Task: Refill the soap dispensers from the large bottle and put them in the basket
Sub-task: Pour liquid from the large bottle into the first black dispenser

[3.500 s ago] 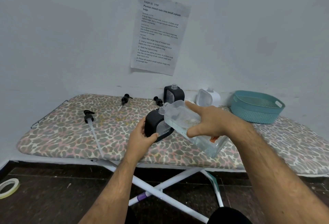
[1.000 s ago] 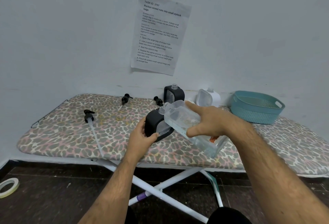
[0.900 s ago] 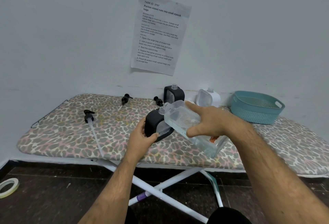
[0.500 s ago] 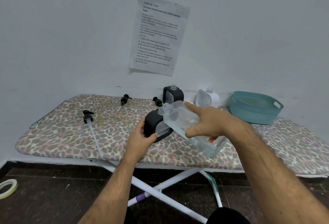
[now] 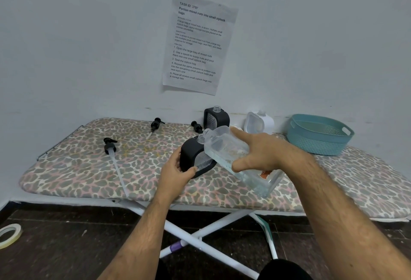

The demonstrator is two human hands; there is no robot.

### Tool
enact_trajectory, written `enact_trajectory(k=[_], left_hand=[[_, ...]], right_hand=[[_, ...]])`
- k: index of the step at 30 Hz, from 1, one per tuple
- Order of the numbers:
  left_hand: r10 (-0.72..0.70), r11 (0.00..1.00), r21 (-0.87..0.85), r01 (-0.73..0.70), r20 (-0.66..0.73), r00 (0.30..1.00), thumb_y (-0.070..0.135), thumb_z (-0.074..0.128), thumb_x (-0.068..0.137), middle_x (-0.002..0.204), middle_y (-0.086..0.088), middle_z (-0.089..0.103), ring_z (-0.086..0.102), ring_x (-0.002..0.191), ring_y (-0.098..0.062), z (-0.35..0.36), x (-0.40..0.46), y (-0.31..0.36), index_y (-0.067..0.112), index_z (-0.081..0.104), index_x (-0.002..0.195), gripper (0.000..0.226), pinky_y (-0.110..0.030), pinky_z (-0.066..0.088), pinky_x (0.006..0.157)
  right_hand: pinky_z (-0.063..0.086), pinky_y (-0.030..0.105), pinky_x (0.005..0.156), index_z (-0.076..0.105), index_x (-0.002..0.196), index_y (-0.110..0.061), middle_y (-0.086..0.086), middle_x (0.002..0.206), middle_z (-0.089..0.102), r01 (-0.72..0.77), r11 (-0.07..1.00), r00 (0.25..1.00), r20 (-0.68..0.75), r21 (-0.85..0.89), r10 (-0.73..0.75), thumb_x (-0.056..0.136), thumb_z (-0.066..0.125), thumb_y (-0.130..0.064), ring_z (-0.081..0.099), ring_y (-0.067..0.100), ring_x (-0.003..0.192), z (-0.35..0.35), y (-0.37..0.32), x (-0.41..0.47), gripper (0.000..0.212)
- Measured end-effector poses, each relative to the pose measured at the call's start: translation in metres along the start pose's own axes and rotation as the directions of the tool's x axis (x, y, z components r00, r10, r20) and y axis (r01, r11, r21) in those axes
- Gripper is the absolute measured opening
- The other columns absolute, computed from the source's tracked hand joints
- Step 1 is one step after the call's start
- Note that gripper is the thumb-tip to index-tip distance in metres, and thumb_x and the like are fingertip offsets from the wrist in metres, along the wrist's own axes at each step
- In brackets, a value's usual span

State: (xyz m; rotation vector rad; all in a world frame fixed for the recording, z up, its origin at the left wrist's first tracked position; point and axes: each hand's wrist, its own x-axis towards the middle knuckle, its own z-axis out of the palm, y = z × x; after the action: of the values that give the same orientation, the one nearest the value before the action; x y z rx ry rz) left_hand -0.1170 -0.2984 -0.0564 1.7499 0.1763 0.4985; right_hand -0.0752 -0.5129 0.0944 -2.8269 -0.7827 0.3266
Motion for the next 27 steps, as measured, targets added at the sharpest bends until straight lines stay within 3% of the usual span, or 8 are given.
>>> enact_trajectory(k=[2, 6, 11, 15, 19, 27], left_hand=[[-0.004, 1.000, -0.006, 0.004, -0.003, 1.000, 0.003, 0.071, 0.086, 0.109, 0.029, 0.052, 0.055, 0.097, 0.013, 0.0000, 0.0002, -0.0003, 0.041, 0.042, 0.126, 0.063, -0.009, 0.048, 0.085], [-0.005, 1.000, -0.006, 0.005, 0.001, 1.000, 0.002, 0.071, 0.085, 0.109, 0.028, 0.053, 0.055, 0.098, 0.013, 0.0001, 0.0006, -0.0003, 0.039, 0.043, 0.128, 0.063, -0.006, 0.047, 0.077], [-0.010, 1.000, -0.008, 0.010, -0.001, 1.000, 0.003, 0.072, 0.085, 0.111, 0.027, 0.055, 0.056, 0.103, 0.009, -0.0002, 0.0014, -0.0027, 0.042, 0.043, 0.127, 0.064, -0.015, 0.048, 0.088], [-0.008, 1.000, 0.000, 0.008, 0.003, 1.000, 0.004, 0.072, 0.085, 0.110, 0.028, 0.054, 0.056, 0.101, 0.010, -0.0004, 0.0012, -0.0020, 0.040, 0.043, 0.131, 0.065, -0.009, 0.048, 0.083], [-0.005, 1.000, -0.002, 0.005, -0.001, 1.000, 0.002, 0.071, 0.085, 0.108, 0.030, 0.050, 0.052, 0.095, 0.017, 0.0002, 0.0008, -0.0002, 0.040, 0.040, 0.130, 0.066, -0.001, 0.044, 0.073], [-0.009, 1.000, -0.001, 0.009, -0.004, 1.000, 0.003, 0.072, 0.084, 0.110, 0.026, 0.056, 0.056, 0.098, 0.014, 0.0000, 0.0015, -0.0029, 0.038, 0.043, 0.131, 0.065, -0.008, 0.048, 0.080]], right_hand=[[0.058, 0.038, 0.086, 0.004, 0.156, -0.045, -0.006, 0.090, 0.062, 0.005, 1.000, 1.000, -0.004, -0.007, -0.005, 0.077, 0.067, -0.049, 0.068, 0.014, 0.078, -0.0002, -0.0001, 0.0003, 0.101], [0.059, 0.037, 0.084, 0.004, 0.155, -0.045, -0.005, 0.093, 0.064, 0.002, 1.000, 1.000, -0.001, 0.006, -0.002, 0.076, 0.067, -0.049, 0.070, 0.015, 0.076, 0.0004, 0.0006, 0.0010, 0.101], [0.057, 0.038, 0.086, 0.004, 0.155, -0.045, 0.002, 0.101, 0.067, 0.003, 1.000, 1.000, -0.007, -0.003, -0.003, 0.076, 0.067, -0.050, 0.067, 0.014, 0.080, 0.0006, 0.0013, 0.0010, 0.102], [0.056, 0.037, 0.087, 0.004, 0.155, -0.045, 0.002, 0.104, 0.066, 0.002, 1.000, 1.000, -0.007, -0.003, -0.002, 0.077, 0.067, -0.050, 0.066, 0.012, 0.081, 0.0003, 0.0006, -0.0003, 0.101], [0.056, 0.037, 0.089, 0.004, 0.156, -0.044, 0.000, 0.102, 0.066, 0.002, 1.000, 1.000, -0.010, -0.004, -0.002, 0.077, 0.067, -0.050, 0.066, 0.012, 0.081, 0.0001, 0.0002, -0.0010, 0.101], [0.057, 0.038, 0.086, 0.004, 0.155, -0.045, -0.007, 0.087, 0.063, -0.002, 1.000, 1.000, -0.005, 0.008, 0.002, 0.076, 0.067, -0.050, 0.071, 0.015, 0.075, 0.0003, -0.0002, -0.0003, 0.101]])
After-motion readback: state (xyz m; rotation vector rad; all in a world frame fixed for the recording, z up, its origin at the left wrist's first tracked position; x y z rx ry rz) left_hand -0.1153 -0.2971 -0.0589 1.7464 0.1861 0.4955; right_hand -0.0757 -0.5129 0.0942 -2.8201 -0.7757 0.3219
